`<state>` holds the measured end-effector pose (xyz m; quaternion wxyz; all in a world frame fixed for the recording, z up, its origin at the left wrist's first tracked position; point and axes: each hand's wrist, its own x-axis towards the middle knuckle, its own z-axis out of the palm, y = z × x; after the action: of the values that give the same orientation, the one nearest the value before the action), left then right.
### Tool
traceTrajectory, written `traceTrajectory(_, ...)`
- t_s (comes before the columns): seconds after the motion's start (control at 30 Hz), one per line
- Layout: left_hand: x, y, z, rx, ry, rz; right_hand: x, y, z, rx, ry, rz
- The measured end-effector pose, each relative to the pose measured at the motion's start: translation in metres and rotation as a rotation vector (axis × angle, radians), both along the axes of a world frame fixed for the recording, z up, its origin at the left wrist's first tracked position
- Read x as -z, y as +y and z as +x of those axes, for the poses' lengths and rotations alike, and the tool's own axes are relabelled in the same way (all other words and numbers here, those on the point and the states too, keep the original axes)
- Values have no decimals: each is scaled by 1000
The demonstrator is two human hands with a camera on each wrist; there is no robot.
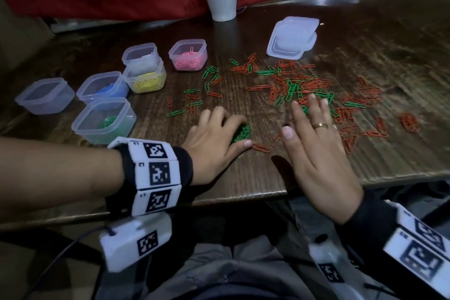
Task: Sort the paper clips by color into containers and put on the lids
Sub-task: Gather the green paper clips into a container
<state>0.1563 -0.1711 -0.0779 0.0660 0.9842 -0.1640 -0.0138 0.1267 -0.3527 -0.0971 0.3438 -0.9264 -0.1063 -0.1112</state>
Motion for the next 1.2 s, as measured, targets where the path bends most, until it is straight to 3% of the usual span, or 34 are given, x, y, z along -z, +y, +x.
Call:
traceTrajectory(0.27, -12, -19, -2, 7, -1, 190, 5, 0, 0, 9, -68, 54)
traceTrajectory(0.5, -16, -14, 10, 8, 67, 174, 5, -2, -1, 10, -75, 97)
traceTrajectory(0.77, -37, -3, 26, -139, 269, -164, 5, -3, 2, 12, -35, 152)
traceTrajectory(0.97, -42, 13, 25, -282, 543, -690, -2, -1, 4, 21, 21, 164)
traceTrajectory(1.13, -45, 18, 20, -285, 637, -832, -30, 13, 13, -70, 69, -172)
traceTrajectory(1.2, -44, 17, 16, -260, 618, -848, -41, 21, 27, -73, 119, -130)
